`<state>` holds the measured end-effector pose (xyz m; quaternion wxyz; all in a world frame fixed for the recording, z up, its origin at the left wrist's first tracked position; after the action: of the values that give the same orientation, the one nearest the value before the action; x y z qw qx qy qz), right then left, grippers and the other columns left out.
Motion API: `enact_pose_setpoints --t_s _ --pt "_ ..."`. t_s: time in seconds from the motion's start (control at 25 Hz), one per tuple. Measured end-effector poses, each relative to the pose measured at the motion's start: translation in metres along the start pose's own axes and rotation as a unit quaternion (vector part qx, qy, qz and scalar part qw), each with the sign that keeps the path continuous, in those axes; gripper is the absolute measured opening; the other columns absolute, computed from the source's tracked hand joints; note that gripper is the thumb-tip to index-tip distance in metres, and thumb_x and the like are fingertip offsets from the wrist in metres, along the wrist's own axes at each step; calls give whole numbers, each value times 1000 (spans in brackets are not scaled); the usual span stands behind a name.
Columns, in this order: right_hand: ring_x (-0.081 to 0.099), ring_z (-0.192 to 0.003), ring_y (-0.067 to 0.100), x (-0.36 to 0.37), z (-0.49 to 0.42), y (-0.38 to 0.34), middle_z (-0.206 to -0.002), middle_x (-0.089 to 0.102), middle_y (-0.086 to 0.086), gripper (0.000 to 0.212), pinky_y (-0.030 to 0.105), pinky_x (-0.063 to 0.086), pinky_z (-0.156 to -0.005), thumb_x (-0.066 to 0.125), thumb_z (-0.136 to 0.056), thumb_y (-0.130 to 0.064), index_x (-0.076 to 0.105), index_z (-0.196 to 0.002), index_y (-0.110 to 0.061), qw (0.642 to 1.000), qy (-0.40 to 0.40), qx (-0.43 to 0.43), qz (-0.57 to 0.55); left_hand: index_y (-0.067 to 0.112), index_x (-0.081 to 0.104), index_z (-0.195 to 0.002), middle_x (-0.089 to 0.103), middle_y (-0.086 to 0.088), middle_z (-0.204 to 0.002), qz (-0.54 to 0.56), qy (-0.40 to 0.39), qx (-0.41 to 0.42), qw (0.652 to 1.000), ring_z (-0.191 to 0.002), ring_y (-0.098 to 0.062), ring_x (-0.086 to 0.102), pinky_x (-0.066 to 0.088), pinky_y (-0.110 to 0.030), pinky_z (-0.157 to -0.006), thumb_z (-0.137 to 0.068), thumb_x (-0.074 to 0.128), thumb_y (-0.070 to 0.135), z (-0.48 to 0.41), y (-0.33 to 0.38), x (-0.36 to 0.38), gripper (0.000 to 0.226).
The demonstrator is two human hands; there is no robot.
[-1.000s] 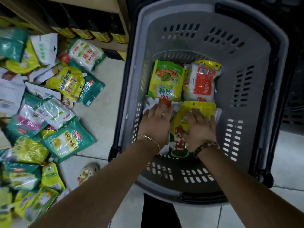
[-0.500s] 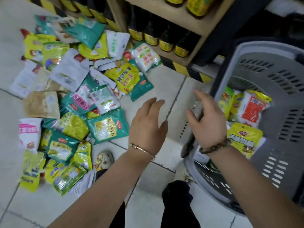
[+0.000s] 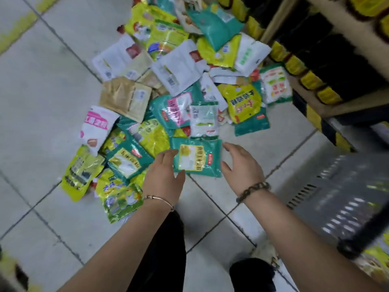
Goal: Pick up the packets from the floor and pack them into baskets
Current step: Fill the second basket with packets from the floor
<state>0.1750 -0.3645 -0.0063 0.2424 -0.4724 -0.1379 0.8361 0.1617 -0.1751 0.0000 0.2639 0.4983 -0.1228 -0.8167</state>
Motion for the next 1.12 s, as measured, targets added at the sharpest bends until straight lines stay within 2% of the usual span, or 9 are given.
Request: enact_pose_setpoints --t_s 0.2,0.44,0.6,0.8,1.0,1.12 --pt "49 -122 25 77 -39 -33 -137 50 4 46 37 44 -97 55 -90 -17 47 -135 -18 996 -67 51 2 18 41 -137 43 -3 -140 -41 -47 -82 995 -125 -24 45 42 -34 -90 -87 61 24 -28 -106 -12 55" --pt "52 -118 26 133 -69 -23 -132 55 6 44 35 44 -96 57 -88 -14 50 -131 -18 987 -108 117 34 21 36 -140 39 -6 -142 -89 -128 -160 975 -123 -29 46 46 -41 -92 -88 60 32 -61 -206 0 58" --pt "50 -121 26 170 -100 -8 -137 50 7 51 37 44 -99 58 -89 -18 43 -137 -17 975 -166 118 95 18 34 -141 39 -13 -141 -111 -159 -187 963 -121 -34 47 45 -44 -94 -85 65 33 -100 -252 18 65" --pt "45 -127 29 211 -149 18 -141 44 11 66 42 41 -103 68 -84 -28 37 -140 -15 960 -197 98 173 15 29 -141 38 -20 -138 -178 -138 -160 961 -125 -38 41 40 -50 -100 -77 74 34 -154 -294 36 81" --pt "34 -134 34 239 -185 48 -149 29 15 90 50 36 -106 75 -74 -43 25 -145 -19 928 -220 102 282 11 36 -134 40 -22 -132 -159 -131 -205 957 -122 -40 41 39 -52 -98 -68 80 41 -184 -326 56 85" --pt "31 -136 31 247 -192 52 -149 29 15 95 53 22 -110 74 -73 -47 21 -145 -15 910 -212 82 346 7 42 -122 48 -21 -123 -200 -103 -198 954 -114 -38 49 43 -50 -91 -59 81 52 -188 -335 62 87"
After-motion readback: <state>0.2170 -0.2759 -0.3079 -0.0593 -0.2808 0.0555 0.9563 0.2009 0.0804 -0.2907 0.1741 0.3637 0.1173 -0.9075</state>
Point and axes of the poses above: each hand's wrist, its own z-axis away from the middle knuckle, its own x-axis out of the palm, y = z × x, the point moved 8 cm from there along -z, towards the middle knuckle
